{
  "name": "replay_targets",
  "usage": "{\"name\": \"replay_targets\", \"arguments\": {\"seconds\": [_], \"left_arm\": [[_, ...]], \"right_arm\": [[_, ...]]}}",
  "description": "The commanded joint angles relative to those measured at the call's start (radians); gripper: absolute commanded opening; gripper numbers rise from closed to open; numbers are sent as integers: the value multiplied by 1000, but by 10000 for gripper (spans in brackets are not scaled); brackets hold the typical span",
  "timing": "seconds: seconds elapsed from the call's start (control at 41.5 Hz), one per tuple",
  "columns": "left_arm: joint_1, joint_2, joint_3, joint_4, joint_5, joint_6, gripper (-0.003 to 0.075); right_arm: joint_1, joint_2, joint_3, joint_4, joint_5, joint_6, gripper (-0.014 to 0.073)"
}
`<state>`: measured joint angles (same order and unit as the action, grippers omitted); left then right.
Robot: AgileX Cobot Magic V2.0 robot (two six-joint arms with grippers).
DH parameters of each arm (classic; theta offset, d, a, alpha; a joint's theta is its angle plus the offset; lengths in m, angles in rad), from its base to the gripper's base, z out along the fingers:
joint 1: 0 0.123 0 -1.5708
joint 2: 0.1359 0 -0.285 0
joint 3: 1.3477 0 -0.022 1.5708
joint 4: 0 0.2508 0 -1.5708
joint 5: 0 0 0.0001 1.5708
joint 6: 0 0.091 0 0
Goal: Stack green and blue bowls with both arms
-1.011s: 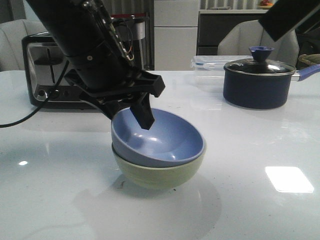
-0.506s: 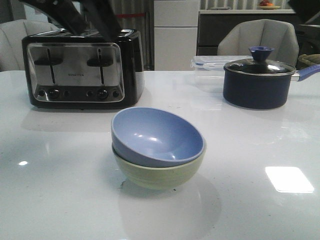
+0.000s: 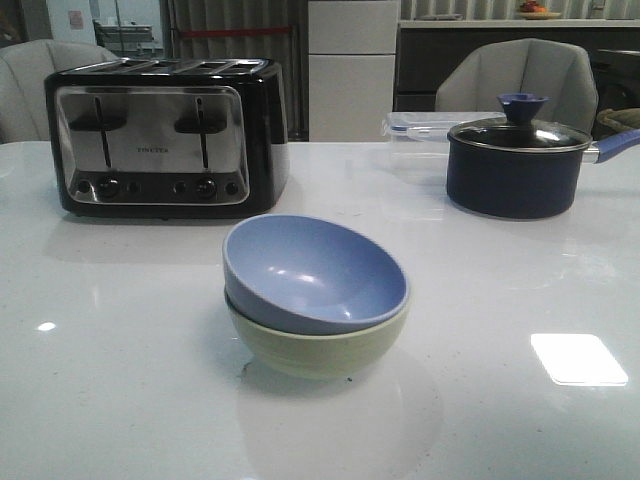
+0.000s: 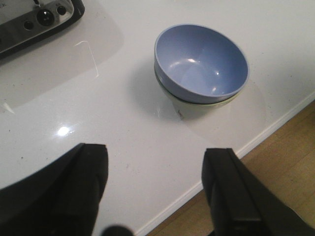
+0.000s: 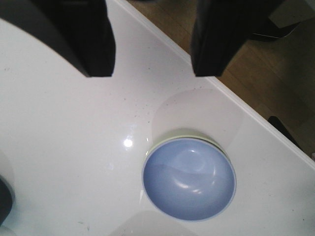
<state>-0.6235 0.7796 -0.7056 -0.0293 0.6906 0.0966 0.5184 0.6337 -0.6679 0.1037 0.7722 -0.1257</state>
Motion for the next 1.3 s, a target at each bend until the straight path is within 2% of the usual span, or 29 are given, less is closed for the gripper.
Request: {"name": "replay_targets", "arguments": {"seconds": [0.0, 0.072, 0.144, 0.361, 0.433, 0.506, 1.107, 1.204, 1.276], "left_arm": [[-7, -67, 32, -5, -106, -4, 475], [-7, -93, 61, 5, -122, -4, 475], [-7, -103, 73, 16, -124, -4, 454], [-7, -103, 76, 37, -130, -4, 231], [-7, -103, 76, 42, -130, -4, 162], [-7, -103, 76, 42, -130, -4, 91], [-9, -123, 76, 41, -127, -4, 93], [36, -172, 88, 51, -130, -4, 93], [106, -232, 123, 52, -155, -4, 93]], "right_arm": [[-7, -9, 2, -2, -82, 0, 465], [-7, -7, 6, -2, -80, 0, 454], [-7, -7, 6, -2, -86, 0, 395], [-7, -7, 6, -2, -105, 0, 132], [-7, -7, 6, -2, -107, 0, 69], [-7, -7, 6, -2, -107, 0, 53], [-7, -7, 6, -3, -71, 0, 55], [-7, -7, 6, -3, -71, 0, 55], [-7, -7, 6, -3, -71, 0, 55]]}}
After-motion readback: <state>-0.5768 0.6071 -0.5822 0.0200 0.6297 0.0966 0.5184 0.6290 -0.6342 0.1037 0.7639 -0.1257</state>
